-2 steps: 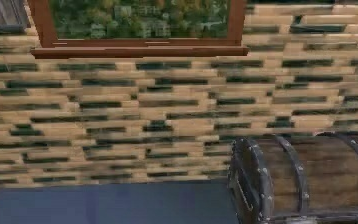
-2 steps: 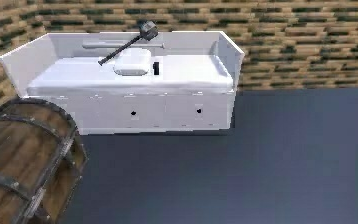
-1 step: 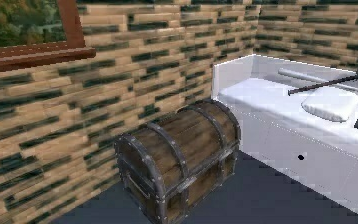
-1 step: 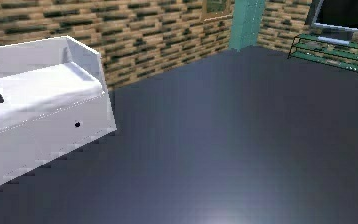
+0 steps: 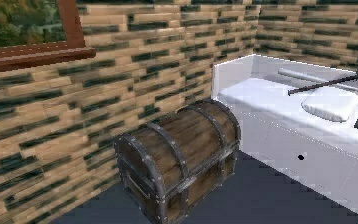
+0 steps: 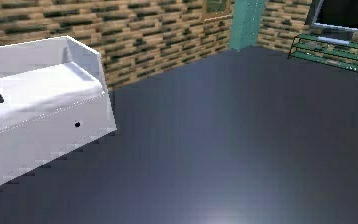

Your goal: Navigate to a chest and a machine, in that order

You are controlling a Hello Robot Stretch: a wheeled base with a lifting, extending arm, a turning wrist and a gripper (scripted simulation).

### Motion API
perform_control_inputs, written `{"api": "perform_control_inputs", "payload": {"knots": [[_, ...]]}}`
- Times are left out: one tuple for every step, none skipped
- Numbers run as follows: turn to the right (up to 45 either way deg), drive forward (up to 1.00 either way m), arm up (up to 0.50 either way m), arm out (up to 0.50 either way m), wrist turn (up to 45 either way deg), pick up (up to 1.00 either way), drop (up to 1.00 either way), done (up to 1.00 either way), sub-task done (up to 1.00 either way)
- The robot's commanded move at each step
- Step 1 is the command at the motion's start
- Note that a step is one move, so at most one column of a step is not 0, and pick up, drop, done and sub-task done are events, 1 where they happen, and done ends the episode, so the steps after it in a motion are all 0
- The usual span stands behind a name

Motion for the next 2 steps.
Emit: {"api": "perform_control_inputs", "payload": {"knots": [[45.0,0.0,0.0,0.0,0.0,0.0,0.0,0.0,0.0],[45.0,0.0,0.0,0.0,0.0,0.0,0.0,0.0,0.0]]}}
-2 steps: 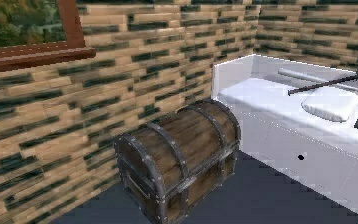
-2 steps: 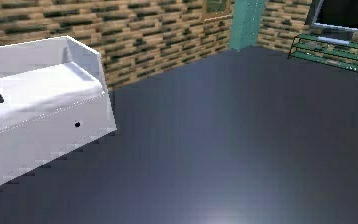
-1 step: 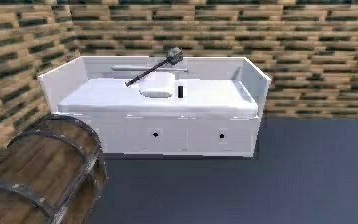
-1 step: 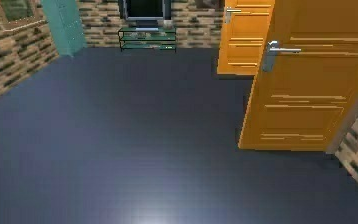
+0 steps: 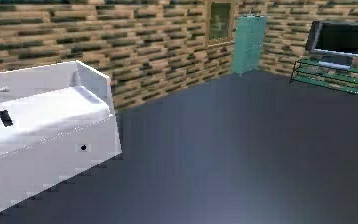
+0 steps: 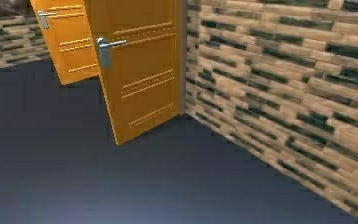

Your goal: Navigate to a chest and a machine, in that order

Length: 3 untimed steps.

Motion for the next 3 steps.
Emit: {"api": "perform_control_inputs", "payload": {"knots": [[45.0,0.0,0.0,0.0,0.0,0.0,0.0,0.0,0.0],[6.0,0.0,0.0,0.0,0.0,0.0,0.0,0.0,0.0],[0.0,1.0,0.0,0.0,0.0,0.0,0.0,0.0,0.0]]}}
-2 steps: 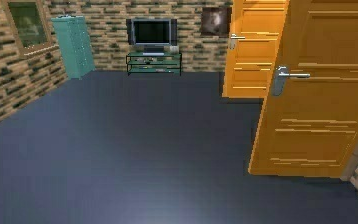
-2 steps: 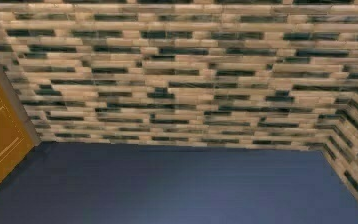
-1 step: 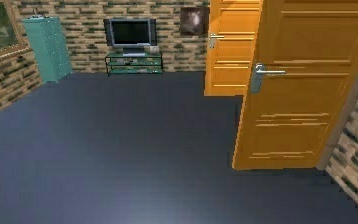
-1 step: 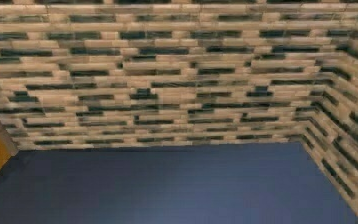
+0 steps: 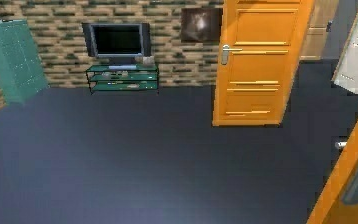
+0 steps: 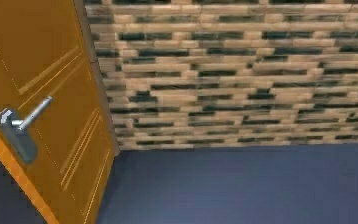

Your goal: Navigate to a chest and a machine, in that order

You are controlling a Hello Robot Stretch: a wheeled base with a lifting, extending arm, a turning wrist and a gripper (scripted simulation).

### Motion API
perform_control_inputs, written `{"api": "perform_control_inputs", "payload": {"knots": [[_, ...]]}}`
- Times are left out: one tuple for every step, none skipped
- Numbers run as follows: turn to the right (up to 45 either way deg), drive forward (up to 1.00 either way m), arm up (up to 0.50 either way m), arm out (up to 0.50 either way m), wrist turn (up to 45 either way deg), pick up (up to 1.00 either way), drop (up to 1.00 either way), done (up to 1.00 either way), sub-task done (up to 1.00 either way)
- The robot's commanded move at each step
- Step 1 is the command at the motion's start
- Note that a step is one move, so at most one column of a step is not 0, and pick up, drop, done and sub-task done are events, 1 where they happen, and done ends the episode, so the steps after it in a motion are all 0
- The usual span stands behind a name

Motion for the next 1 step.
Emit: {"api": "perform_control_inputs", "payload": {"knots": [[0.0,0.75,0.0,0.0,0.0,0.0,0.0,0.0,0.0]]}}
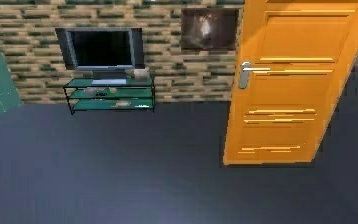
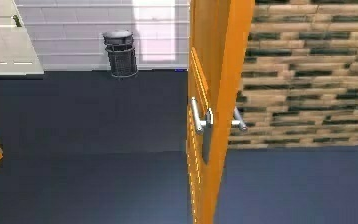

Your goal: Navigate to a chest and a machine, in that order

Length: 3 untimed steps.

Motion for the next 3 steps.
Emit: {"api": "perform_control_inputs", "payload": {"knots": [[42.0,0.0,0.0,0.0,0.0,0.0,0.0,0.0,0.0],[0.0,0.5,0.0,0.0,0.0,0.0,0.0,0.0,0.0],[45.0,0.0,0.0,0.0,0.0,0.0,0.0,0.0,0.0]]}}
